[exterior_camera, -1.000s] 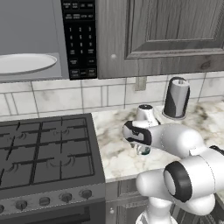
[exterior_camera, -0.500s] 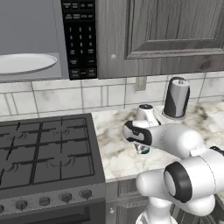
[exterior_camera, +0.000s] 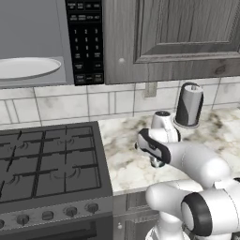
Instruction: Pick the mug from the counter and place it inside the microwave. Then close the microwave.
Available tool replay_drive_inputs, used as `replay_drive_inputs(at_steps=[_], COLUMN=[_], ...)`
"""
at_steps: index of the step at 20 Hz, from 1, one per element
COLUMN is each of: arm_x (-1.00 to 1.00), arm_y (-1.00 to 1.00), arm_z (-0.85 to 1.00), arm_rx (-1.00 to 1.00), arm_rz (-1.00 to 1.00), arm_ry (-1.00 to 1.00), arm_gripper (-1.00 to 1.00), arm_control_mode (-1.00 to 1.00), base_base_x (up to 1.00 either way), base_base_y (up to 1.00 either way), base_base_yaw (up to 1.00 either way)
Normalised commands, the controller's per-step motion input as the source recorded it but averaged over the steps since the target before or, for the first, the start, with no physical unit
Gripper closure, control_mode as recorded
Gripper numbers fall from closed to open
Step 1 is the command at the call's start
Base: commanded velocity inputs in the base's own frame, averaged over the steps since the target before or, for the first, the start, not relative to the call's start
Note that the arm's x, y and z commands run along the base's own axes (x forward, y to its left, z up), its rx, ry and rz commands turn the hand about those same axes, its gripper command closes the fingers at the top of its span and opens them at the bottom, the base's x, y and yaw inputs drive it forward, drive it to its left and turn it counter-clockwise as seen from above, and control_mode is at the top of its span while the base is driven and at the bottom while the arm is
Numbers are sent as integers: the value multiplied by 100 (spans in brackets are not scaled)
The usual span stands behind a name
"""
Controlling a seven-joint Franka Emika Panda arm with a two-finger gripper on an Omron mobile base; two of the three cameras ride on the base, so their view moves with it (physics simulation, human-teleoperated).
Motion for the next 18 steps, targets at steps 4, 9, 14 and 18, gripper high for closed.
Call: replay_drive_inputs(at_steps=[4, 9, 14, 18], arm_x=[0, 0, 0, -8], arm_y=[0, 0, 0, 0], arm_z=[57, 71, 48, 22], arm_rx=[-4, -1, 2, 10], arm_rz=[22, 14, 1, 0], arm_ry=[0, 0, 0, -8], arm_gripper=[100, 100, 100, 100], arm_control_mode=[-100, -100, -100, -100], base_base_x=[0, 0, 0, 0], base_base_y=[0, 0, 0, 0], base_base_yaw=[0, 0, 0, 0])
